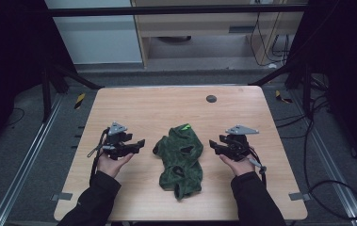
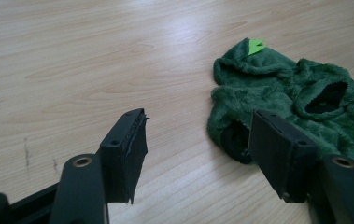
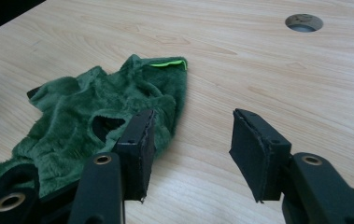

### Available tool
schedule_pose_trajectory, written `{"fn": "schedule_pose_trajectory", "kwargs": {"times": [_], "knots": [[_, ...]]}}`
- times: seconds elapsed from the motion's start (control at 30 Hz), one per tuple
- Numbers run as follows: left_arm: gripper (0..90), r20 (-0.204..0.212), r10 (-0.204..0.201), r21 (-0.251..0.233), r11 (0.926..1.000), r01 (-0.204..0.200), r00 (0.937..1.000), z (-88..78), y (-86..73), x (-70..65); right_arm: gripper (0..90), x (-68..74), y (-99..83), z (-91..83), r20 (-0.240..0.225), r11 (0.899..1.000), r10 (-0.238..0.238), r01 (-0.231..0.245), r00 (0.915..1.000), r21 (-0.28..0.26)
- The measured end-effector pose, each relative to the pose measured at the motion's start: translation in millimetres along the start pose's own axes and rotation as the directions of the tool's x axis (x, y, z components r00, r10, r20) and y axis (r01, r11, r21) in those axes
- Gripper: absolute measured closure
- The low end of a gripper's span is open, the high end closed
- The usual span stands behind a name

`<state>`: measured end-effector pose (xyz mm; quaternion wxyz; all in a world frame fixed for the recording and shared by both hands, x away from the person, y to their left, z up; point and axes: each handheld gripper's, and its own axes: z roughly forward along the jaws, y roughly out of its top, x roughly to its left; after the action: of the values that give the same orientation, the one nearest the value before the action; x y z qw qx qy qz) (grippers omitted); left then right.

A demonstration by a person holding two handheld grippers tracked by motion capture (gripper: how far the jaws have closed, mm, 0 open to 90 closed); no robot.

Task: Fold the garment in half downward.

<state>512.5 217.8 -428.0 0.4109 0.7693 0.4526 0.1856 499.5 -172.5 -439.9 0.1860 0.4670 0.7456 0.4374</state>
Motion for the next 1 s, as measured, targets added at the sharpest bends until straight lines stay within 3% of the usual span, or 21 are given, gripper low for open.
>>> {"fn": "schedule_pose_trajectory", "kwargs": {"times": [0.57, 0.83, 1.0], "knots": [[38.4, 0.045, 0.015, 0.012, 0.9998, -0.016, 0.9989, 30.6, 18.0, -10.7, 53.6, 5.0, 14.8, 27.8, -0.01, 0.999, -0.034, 0.034, 0.9994, 0.026], [39.3, 0.039, 0.036, 0.029, 0.9989, -0.037, 0.9986, 43.3, 22.9, -14.1, 54.6, 6.0, 19.2, 36.9, -0.012, 0.999, -0.032, 0.032, 0.9994, 0.028], [39.9, 0.057, 0.053, 0.037, 0.9978, -0.055, 0.997, 52.4, 29.0, -18.4, 55.3, 5.0, 21.5, 45.1, -0.007, 0.999, -0.033, 0.033, 0.9994, 0.036]]}}
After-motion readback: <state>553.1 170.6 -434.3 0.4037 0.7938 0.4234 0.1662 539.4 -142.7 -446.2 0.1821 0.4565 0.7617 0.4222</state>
